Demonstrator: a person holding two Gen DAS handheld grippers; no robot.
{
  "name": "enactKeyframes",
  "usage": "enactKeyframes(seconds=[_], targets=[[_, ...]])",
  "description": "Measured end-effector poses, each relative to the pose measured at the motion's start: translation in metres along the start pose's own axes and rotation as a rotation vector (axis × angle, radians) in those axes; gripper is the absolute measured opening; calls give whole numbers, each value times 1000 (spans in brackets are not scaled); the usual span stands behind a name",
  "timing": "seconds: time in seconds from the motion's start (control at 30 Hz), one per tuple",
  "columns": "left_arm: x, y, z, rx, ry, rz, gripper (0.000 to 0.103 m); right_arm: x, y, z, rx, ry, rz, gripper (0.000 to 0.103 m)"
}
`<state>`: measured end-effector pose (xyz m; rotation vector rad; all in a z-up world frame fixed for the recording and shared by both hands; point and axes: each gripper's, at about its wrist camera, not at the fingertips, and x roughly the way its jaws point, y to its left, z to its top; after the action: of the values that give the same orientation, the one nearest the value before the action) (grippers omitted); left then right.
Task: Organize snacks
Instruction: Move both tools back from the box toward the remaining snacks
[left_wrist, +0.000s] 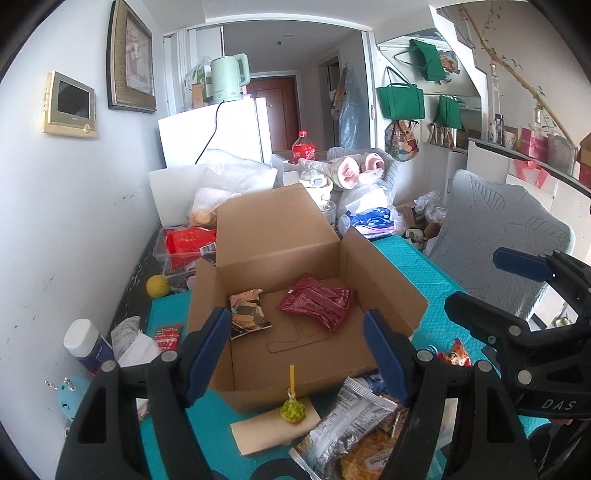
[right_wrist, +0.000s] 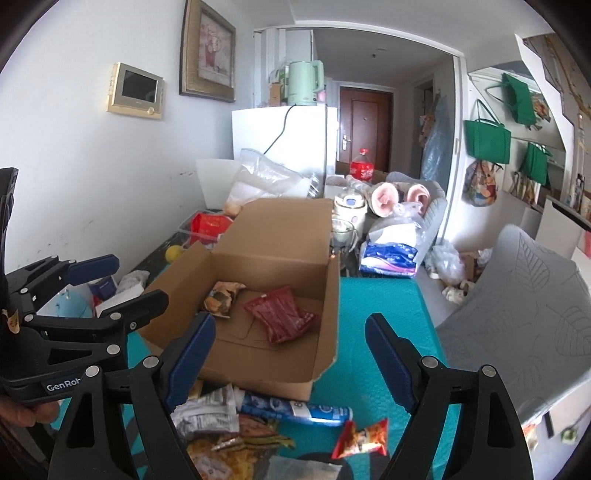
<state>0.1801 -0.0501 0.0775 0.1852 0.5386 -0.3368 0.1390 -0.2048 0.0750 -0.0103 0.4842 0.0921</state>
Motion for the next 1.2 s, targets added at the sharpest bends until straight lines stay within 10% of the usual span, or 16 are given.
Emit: enactKeyframes(seconds=[1.2], targets=[[21, -9, -157, -91, 348, -142, 74, 8, -8, -153, 108, 305, 46, 85]])
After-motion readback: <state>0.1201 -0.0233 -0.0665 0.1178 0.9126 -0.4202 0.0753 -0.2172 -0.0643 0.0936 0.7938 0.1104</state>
